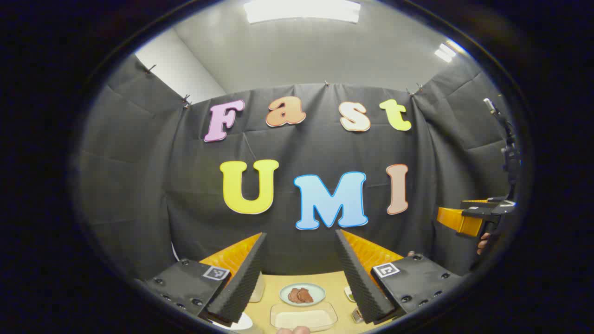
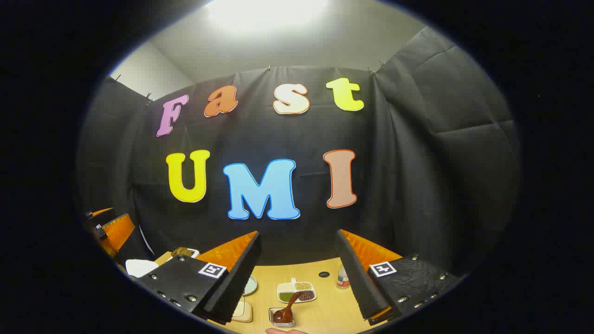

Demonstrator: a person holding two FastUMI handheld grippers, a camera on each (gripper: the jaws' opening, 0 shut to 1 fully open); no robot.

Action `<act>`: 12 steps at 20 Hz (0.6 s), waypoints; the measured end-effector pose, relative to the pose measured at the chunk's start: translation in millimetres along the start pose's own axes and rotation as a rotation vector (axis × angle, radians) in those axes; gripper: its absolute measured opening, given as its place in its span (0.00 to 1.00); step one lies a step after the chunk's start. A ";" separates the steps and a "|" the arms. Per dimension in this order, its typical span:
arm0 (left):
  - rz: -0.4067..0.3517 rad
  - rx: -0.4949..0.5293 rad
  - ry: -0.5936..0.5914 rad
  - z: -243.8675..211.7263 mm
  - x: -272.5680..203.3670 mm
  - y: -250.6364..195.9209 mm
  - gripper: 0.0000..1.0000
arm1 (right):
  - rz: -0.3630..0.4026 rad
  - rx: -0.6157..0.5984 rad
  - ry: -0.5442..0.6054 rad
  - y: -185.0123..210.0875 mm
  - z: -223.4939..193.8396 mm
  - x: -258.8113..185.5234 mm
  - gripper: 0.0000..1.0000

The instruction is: Close the left gripper, press the button to open the rice cooker; take a wooden spoon from the chopstick holder with the right hand, scoop a spoonful of rice and pour it into the rice cooker, then put the wooden spoon back into the chopstick holder.

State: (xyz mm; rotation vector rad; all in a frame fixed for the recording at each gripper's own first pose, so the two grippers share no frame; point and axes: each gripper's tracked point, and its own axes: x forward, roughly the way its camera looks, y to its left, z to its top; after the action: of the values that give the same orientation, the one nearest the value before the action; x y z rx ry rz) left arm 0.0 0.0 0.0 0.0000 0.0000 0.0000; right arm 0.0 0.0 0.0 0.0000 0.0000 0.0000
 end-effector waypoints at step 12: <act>0.000 -0.036 -0.020 13.9 15.1 0.8 1.00 | 0.043 0.018 0.008 19.4 6.5 18.6 0.97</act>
State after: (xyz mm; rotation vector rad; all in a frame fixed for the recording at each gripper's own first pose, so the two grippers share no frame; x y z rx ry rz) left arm 15.1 0.8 13.9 -0.0357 -0.0195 -0.0004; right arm 18.6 19.4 6.5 0.0179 0.0084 0.0434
